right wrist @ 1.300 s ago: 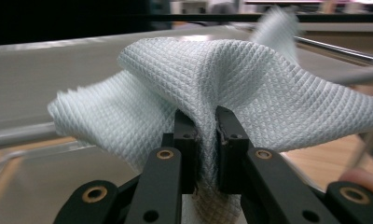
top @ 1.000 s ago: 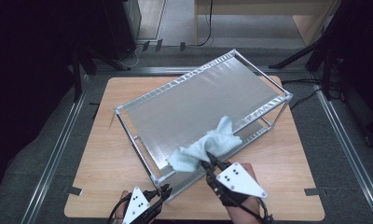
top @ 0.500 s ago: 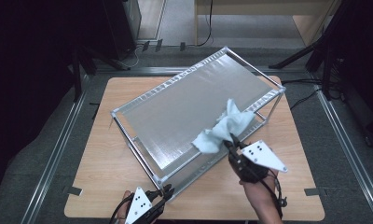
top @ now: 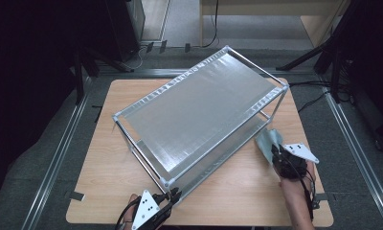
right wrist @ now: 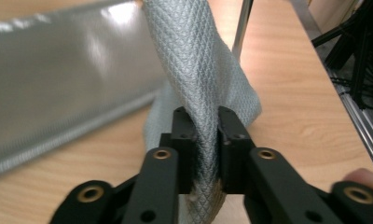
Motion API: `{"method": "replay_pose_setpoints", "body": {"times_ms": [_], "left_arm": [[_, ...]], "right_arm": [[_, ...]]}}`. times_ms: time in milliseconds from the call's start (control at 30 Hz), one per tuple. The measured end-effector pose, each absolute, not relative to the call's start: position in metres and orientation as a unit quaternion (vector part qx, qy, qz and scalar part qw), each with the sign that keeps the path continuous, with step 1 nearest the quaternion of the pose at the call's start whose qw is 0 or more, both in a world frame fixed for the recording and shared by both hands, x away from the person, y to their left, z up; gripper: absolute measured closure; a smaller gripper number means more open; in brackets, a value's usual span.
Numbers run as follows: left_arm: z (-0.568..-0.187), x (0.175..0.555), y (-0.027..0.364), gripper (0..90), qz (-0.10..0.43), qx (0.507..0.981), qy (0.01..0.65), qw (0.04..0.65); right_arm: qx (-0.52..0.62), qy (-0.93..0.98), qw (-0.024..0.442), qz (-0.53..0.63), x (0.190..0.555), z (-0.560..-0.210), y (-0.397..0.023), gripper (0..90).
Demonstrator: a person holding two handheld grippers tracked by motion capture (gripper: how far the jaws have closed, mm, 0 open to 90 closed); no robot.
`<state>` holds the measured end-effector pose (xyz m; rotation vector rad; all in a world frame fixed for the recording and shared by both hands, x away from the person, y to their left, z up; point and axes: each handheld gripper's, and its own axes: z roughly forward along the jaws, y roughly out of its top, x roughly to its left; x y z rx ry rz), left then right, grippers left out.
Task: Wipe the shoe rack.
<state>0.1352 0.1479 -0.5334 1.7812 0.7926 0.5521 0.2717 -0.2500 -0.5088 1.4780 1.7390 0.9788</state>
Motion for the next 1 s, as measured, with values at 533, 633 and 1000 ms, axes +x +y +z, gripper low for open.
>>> {"method": "replay_pose_setpoints", "body": {"times_ms": [533, 633, 1000], "left_arm": [[-0.531, 0.157, 0.141, 74.8, 0.221, 0.740, 0.323, 0.547], [-0.527, 0.154, 0.152, 58.4, 0.216, 0.735, 0.319, 0.559], [-0.520, 0.138, 0.195, 33.0, 0.242, 0.708, 0.343, 0.568]], "right_arm": [[0.440, 0.746, 0.242, 0.438, 0.198, -0.510, -0.169, 16.0], [0.429, 0.749, 0.227, 0.451, 0.184, -0.513, -0.154, 14.7], [0.344, 0.772, 0.194, 0.498, 0.157, -0.507, -0.066, 16.5]]}}
